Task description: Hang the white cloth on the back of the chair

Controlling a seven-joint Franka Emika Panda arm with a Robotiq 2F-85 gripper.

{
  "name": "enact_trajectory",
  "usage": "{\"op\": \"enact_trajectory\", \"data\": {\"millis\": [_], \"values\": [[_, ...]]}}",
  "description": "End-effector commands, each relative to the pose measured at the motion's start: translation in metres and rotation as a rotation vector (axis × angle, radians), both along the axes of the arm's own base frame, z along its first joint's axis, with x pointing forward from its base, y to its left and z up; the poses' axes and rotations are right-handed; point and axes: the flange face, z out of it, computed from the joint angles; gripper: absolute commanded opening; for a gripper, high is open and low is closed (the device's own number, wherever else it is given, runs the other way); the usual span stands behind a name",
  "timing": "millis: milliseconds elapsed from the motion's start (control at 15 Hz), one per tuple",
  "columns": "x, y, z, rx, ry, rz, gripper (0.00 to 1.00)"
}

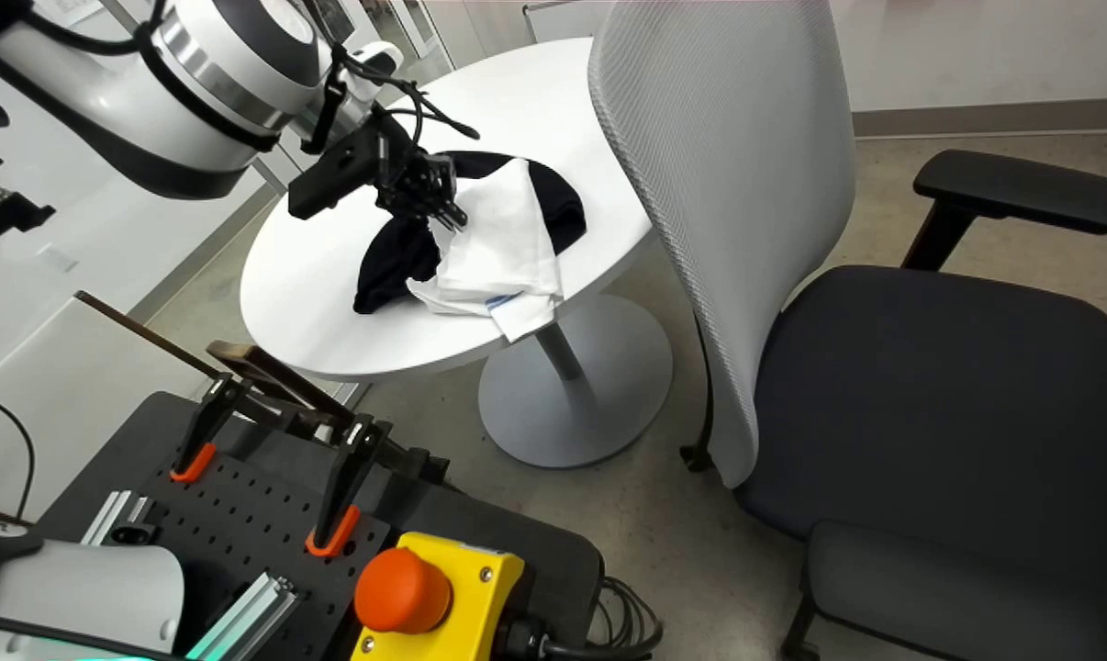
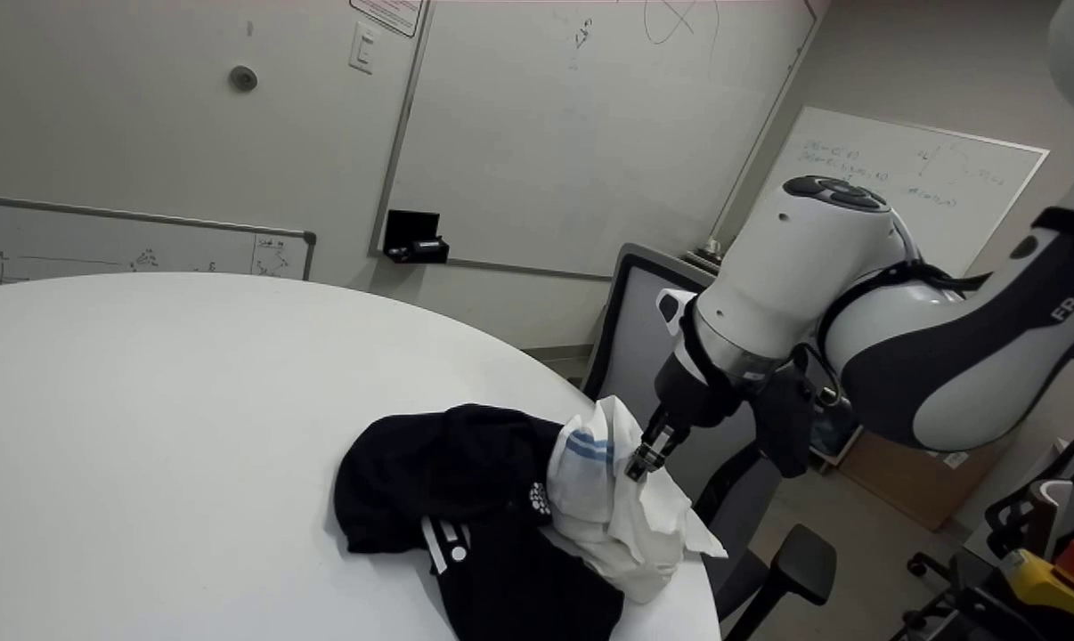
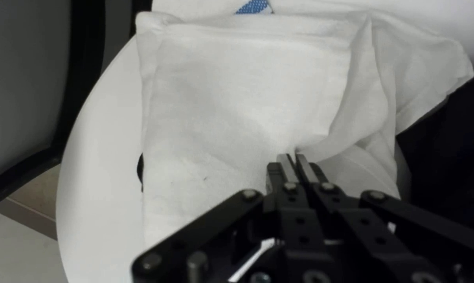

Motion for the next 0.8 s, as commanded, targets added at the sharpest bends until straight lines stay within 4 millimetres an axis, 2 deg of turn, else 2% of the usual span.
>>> {"op": "enact_trajectory", "data": {"millis": [0, 333, 600, 733], "values": [[-0.018, -0.014, 0.041, 0.072, -0.061, 0.0, 0.01], [-0.05, -0.039, 0.121, 0.185, -0.218, -0.005, 0.01], [-0.077, -0.041, 0.17, 0.248, -0.358, -0.005, 0.01], [-0.08, -0.036, 0.189, 0.281, -0.421, -0.023, 0.01]]}}
